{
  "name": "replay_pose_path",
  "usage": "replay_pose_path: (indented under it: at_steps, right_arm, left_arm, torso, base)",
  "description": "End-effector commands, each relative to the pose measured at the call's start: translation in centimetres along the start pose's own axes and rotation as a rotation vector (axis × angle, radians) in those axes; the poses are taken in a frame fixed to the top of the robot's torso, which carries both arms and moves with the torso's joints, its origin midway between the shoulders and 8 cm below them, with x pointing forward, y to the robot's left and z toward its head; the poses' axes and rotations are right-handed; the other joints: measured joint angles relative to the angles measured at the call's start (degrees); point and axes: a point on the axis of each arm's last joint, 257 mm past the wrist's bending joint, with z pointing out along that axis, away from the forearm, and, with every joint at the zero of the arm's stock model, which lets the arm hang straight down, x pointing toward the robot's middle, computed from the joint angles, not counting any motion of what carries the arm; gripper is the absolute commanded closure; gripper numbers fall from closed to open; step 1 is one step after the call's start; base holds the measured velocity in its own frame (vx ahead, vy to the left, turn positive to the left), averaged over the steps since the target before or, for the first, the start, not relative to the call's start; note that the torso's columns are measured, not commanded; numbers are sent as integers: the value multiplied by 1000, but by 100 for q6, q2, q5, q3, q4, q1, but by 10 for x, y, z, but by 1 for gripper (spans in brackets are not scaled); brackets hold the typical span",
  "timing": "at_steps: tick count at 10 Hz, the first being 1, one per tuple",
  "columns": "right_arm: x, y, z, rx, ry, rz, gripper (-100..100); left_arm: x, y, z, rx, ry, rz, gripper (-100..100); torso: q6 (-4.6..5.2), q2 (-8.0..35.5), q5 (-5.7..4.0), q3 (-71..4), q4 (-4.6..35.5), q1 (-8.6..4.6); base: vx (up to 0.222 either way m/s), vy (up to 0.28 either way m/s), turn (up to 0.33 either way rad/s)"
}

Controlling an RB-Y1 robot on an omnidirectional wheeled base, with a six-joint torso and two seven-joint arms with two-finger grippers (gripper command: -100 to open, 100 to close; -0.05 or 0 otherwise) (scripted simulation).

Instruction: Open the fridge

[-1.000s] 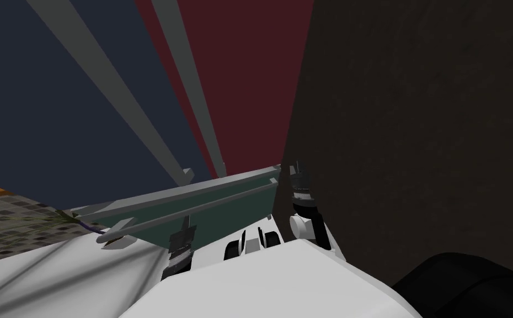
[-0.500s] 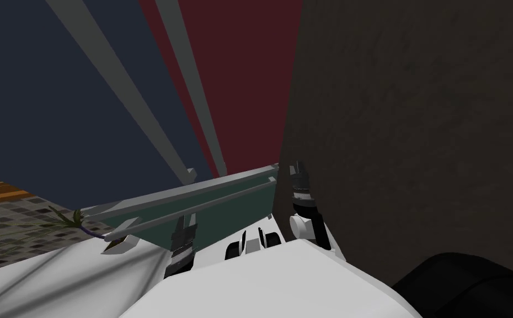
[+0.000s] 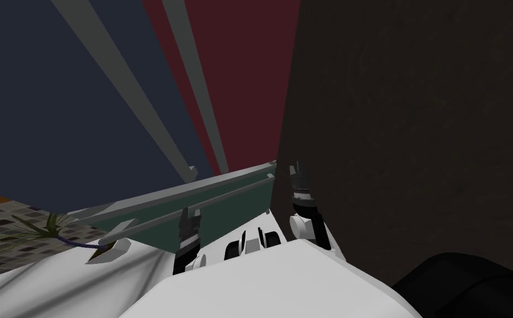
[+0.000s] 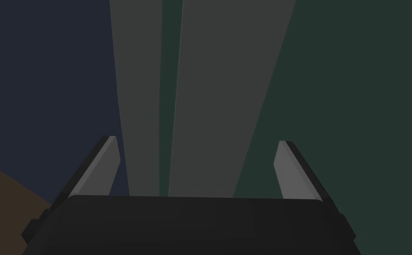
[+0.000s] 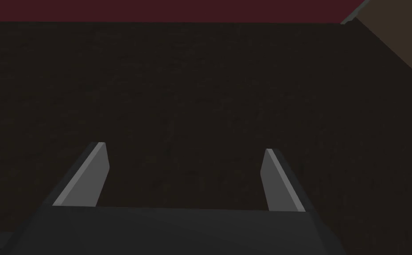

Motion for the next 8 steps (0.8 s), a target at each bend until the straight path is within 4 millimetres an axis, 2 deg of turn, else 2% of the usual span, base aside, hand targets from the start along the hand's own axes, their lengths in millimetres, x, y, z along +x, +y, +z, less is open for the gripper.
replay_pose_path:
  at_steps: [1,2,3,5,8]
  right_arm:
    - [0,0,0,0,0,0,0]
    - [0,0,0,0,0,0,0]
    - [0,0,0,0,0,0,0]
    - [0,0,0,0,0,0,0]
    - [0,0,0,0,0,0,0]
  left_arm:
    - [9,6,23,-2,-34,15,-100]
    - [7,3,16,1,-24,8,-100]
    - [1,2,2,-2,-7,4,100]
    - [-3,-2,-11,-3,13,-5,100]
    - [-9,-8,-32,-8,44,-22,100]
  torso:
    - [1,-3,0,-2,-1,-1]
    - [2,4,2,1,1,7]
    - [-4,-21,0,-12,-5,0]
    - [-15,-42,-28,-32,4,-33]
    - [16,4,3,2,0,-5]
  base:
    - [-140,72,-196]
    - [-72,38,-49]
    - [57,-36,167]
    - [146,-96,208]
    - [101,-42,105]
